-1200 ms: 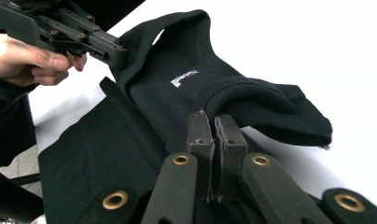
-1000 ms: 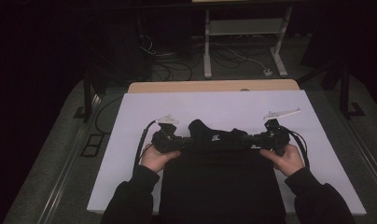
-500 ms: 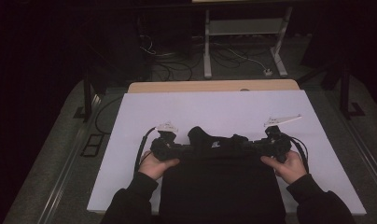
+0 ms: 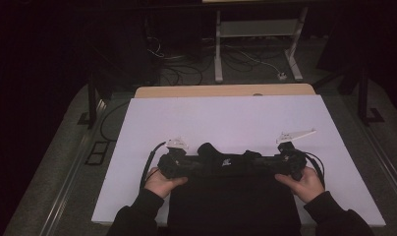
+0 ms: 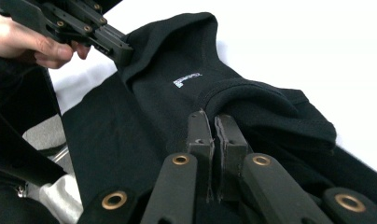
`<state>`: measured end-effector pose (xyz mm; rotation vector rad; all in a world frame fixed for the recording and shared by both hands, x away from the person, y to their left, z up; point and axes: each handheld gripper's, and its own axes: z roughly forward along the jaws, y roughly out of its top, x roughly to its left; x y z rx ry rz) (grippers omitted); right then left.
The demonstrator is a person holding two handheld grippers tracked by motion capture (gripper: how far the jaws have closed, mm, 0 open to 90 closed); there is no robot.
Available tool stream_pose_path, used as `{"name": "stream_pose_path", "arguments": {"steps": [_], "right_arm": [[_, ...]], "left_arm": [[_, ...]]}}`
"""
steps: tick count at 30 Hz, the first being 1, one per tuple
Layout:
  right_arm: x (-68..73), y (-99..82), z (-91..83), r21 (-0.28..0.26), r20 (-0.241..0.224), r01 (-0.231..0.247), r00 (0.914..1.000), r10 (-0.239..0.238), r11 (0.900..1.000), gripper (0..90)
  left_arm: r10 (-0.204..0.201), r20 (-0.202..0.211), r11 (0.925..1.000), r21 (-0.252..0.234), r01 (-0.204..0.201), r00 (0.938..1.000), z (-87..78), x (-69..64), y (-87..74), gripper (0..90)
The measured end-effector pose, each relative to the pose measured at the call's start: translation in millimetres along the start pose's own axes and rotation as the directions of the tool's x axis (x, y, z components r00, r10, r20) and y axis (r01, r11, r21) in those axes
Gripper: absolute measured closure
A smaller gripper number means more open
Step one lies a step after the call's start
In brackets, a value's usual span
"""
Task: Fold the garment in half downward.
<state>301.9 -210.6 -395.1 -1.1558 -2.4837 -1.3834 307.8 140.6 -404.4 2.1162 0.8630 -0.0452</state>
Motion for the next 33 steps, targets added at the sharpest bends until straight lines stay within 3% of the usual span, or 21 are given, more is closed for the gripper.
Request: {"name": "stream_pose_path", "arguments": {"steps": [18,33], "right_arm": [[9.3,-23.5,6.4,0.104,-0.027,0.001,0.9996,0.002,0.9946,84.8],[16.0,-39.3,5.1,0.154,-0.059,0.005,0.9983,0.005,0.988,84.6]], "left_arm": [[0.022,0.039,0.9959,0.087,-0.025,0.999,2.4,-10.9,-15.5,85.4],[0.027,0.072,0.99,0.136,-0.036,0.997,2.7,-20.4,-27.2,85.4]]}}
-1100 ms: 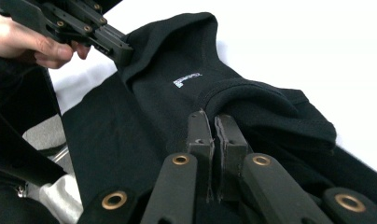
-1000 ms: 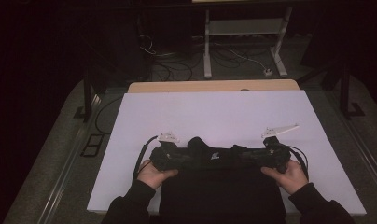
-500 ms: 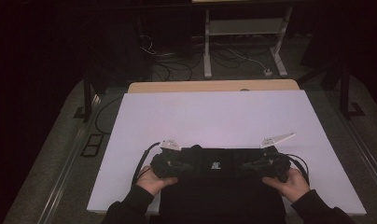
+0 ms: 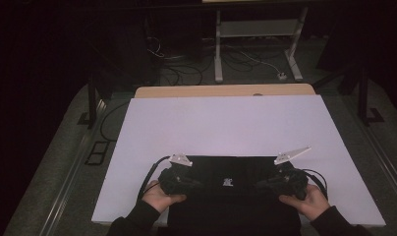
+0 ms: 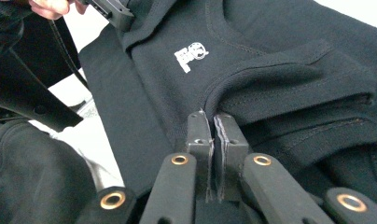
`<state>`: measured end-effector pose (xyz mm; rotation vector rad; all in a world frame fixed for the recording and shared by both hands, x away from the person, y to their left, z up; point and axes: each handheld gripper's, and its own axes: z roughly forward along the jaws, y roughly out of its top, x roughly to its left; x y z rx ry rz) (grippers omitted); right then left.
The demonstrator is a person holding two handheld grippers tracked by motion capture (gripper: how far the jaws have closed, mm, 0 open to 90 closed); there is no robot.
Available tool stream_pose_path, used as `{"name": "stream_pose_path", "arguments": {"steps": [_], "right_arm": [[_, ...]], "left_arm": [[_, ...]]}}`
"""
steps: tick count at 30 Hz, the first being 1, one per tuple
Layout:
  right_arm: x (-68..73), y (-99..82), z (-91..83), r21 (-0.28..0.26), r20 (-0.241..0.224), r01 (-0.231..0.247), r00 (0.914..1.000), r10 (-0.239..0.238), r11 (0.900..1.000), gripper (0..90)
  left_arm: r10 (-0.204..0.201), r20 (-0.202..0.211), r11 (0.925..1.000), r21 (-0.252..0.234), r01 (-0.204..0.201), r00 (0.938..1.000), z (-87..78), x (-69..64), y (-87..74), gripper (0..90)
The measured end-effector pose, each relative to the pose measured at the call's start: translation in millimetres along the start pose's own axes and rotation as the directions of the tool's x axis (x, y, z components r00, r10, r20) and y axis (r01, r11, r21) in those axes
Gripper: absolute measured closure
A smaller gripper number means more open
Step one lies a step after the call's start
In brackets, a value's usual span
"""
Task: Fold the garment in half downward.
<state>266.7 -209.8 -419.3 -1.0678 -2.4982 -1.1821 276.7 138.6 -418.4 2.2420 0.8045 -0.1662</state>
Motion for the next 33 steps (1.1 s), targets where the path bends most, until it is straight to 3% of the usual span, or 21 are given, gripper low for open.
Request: {"name": "stream_pose_path", "arguments": {"steps": [33], "right_arm": [[15.2,-18.7,2.6,0.066,-0.038,0.005,0.9993,-0.002,0.9978,84.1]], "left_arm": [[0.018,0.028,0.9974,0.069,-0.02,0.9994,2.6,-15.2,-17.4,84.2]]}}
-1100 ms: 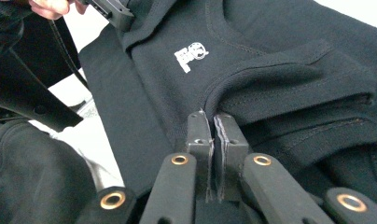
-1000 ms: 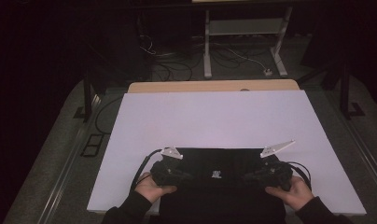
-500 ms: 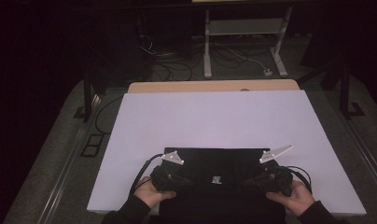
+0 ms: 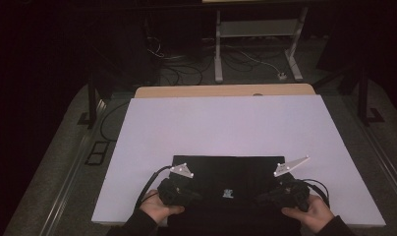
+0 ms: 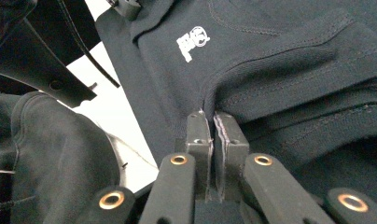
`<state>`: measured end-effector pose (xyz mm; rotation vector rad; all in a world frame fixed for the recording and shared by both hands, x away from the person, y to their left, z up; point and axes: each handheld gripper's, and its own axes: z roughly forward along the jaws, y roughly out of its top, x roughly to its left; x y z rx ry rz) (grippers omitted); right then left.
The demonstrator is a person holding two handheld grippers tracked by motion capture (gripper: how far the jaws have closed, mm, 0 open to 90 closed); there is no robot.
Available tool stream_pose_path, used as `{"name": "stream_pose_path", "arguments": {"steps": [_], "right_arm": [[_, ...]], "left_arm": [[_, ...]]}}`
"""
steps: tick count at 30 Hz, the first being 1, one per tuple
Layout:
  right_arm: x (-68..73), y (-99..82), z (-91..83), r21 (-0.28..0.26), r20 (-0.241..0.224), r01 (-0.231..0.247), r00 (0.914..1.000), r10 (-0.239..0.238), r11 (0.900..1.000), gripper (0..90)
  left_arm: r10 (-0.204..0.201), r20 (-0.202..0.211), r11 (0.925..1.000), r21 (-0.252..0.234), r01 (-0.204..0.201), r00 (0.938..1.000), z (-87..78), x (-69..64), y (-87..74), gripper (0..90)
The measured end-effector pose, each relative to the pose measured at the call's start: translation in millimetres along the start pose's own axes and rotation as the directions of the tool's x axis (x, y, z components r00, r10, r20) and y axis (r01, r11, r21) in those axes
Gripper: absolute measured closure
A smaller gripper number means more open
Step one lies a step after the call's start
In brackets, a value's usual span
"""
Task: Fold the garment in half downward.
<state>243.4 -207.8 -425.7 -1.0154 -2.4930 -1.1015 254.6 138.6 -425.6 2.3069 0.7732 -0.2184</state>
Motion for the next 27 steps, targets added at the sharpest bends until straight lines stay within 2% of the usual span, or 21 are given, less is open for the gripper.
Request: {"name": "stream_pose_path", "arguments": {"steps": [3,7,12,16,21,25,27], "right_arm": [[1.1,-1.0,0.0,0.008,-0.003,-0.003,1.0,0.004,1.0,83.9],[3.2,-2.9,-0.5,0.016,0.0,-0.007,1.0,0.007,0.9998,83.2],[6.1,-4.9,-5.0,0.007,0.009,-0.009,0.9999,0.009,0.9999,78.4],[9.6,-6.1,-9.6,-0.001,0.023,0.001,0.9997,-0.001,1.0,69.4],[14.4,-6.1,-18.8,-0.028,0.054,0.022,0.9983,-0.02,0.9994,63.5],[14.7,-5.3,-23.9,-0.04,0.076,0.024,0.9969,-0.021,0.9989,53.7],[14.7,-4.5,-25.6,-0.043,0.101,0.033,0.9945,-0.028,0.9985,46.9]], "left_arm": [[0.027,-0.007,0.9996,0.009,-0.027,0.9996,-0.2,-2.9,-0.7,84.2],[0.039,-0.014,0.9992,0.012,-0.039,0.9991,-0.7,-6.6,-2.1,82.9],[0.05,-0.029,0.9987,0.015,-0.049,0.9983,-3.5,-8.6,-3.8,76.8],[0.059,-0.038,0.9981,0.019,-0.058,0.9975,-7.4,-9.5,-3.7,70.5],[0.065,-0.039,0.9979,0.004,-0.065,0.9971,-11.7,-12.0,-3.9,55.2],[0.023,-0.037,0.9996,-0.013,-0.024,0.999,-15.9,-8.5,-1.0,51.7],[0.024,-0.055,0.9993,-0.026,-0.025,0.9982,-18.9,-7.8,0.4,46.4]]}}
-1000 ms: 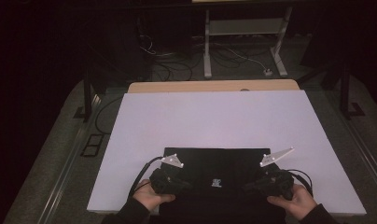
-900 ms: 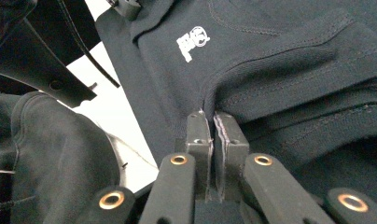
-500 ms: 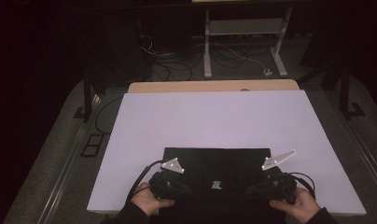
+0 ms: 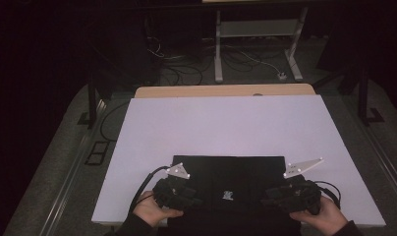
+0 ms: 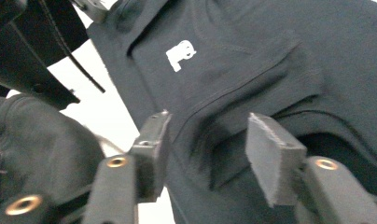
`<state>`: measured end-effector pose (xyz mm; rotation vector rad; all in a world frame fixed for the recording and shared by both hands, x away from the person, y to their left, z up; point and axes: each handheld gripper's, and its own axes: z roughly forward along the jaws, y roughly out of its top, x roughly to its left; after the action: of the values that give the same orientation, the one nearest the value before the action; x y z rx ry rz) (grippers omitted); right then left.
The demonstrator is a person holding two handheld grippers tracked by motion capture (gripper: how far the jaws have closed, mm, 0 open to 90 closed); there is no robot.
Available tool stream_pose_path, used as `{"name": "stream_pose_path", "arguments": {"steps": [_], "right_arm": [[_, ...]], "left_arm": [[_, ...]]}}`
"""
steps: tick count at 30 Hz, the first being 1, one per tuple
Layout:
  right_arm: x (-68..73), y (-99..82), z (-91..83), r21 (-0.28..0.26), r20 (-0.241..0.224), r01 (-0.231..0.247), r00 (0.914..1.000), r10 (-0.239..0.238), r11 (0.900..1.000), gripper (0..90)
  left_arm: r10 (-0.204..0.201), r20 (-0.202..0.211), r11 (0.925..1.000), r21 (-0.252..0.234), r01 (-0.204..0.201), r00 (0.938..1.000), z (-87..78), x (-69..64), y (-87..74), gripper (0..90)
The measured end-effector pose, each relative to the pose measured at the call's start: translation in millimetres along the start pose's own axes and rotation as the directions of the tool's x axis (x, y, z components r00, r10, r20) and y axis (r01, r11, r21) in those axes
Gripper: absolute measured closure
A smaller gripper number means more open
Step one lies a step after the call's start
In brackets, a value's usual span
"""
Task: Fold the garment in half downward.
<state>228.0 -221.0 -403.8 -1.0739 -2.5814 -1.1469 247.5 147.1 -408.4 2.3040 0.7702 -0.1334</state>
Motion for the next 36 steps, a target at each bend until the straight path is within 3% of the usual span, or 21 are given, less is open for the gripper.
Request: {"name": "stream_pose_path", "arguments": {"steps": [7,12,17,22,25,31,36], "right_arm": [[-1.8,4.7,-8.2,-0.042,0.023,0.007,0.9997,-0.006,0.9991,31.0],[-3.6,8.9,-13.4,-0.052,0.043,0.013,0.999,-0.011,0.9985,17.5],[-9.4,12.7,-22.2,-0.067,0.064,-0.001,0.998,0.005,0.9977,12.2],[-13.4,18.0,-30.4,-0.071,0.083,0.015,0.9965,-0.009,0.9973,0.7],[-16.6,22.5,-35.8,-0.072,0.092,0.029,0.9955,-0.023,0.997,0.0],[-23.4,31.7,-43.1,-0.081,0.119,0.041,0.9924,-0.031,0.9959,0.0],[-27.5,37.6,-44.9,-0.078,0.127,0.043,0.9914,-0.033,0.996,0.0]], "left_arm": [[0.004,0.004,0.9994,-0.034,-0.004,1.0,-8.7,4.2,4.3,23.1],[0.026,0.019,0.9981,-0.056,-0.025,0.9995,-14.3,4.6,10.2,13.0],[0.036,0.032,0.9971,-0.069,-0.034,0.9988,-18.5,7.3,13.2,0.8],[0.032,0.024,0.9961,-0.083,-0.03,0.9992,-24.0,13.3,14.6,0.0],[0.048,-0.009,0.9959,-0.076,-0.049,0.9988,-26.6,16.4,15.5,0.0],[0.036,-0.02,0.9946,-0.097,-0.038,0.9991,-32.9,24.3,17.6,0.0],[0.088,-0.048,0.9921,-0.085,-0.092,0.995,-37.9,28.5,22.2,0.0]]}}
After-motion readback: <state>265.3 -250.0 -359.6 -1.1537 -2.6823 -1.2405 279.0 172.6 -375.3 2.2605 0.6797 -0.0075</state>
